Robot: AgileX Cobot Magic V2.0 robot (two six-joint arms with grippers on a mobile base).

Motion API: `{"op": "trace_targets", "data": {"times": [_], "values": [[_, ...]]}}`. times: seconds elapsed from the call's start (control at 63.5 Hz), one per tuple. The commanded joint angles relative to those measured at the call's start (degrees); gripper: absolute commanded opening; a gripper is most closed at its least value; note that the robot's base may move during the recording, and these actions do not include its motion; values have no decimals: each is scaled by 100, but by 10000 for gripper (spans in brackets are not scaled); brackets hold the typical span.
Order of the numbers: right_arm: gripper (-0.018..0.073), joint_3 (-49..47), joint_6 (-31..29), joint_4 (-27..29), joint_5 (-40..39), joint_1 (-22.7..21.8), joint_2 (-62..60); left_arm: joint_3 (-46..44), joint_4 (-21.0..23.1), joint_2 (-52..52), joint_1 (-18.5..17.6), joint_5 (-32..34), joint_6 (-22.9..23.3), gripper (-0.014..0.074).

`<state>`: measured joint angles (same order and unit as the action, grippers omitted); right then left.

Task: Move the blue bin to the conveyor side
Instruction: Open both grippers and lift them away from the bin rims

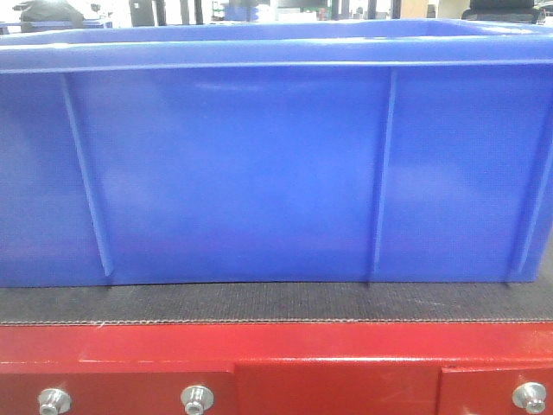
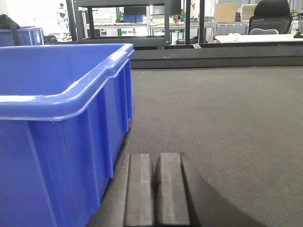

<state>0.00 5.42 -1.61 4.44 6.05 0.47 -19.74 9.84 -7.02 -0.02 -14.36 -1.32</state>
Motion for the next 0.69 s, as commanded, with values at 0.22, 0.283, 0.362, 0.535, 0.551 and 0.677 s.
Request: {"op": "trace_targets", "data": {"times": [0.22, 0.283, 0.362, 0.535, 0.551, 0.677], "values": [[-69, 0, -53, 8, -144, -42, -47, 107, -610, 88, -18, 157, 48, 0], [-69, 0, -53, 8, -144, -42, -47, 270, -878, 155, -18, 364, 48, 0], [-69, 0, -53, 8, -144, -42, -47, 652, -1120, 352, -18, 810, 48, 0], [-69, 0, -53, 8, -144, -42, -47, 1347, -1164, 702, -18, 887, 48, 0], [-69, 0, -53, 8, -144, -42, -47, 1398, -1164, 702, -18, 921, 48, 0], [-69, 0, -53, 8, -144, -42, -47, 1765, -1126, 702, -18, 1102, 132, 0]]}}
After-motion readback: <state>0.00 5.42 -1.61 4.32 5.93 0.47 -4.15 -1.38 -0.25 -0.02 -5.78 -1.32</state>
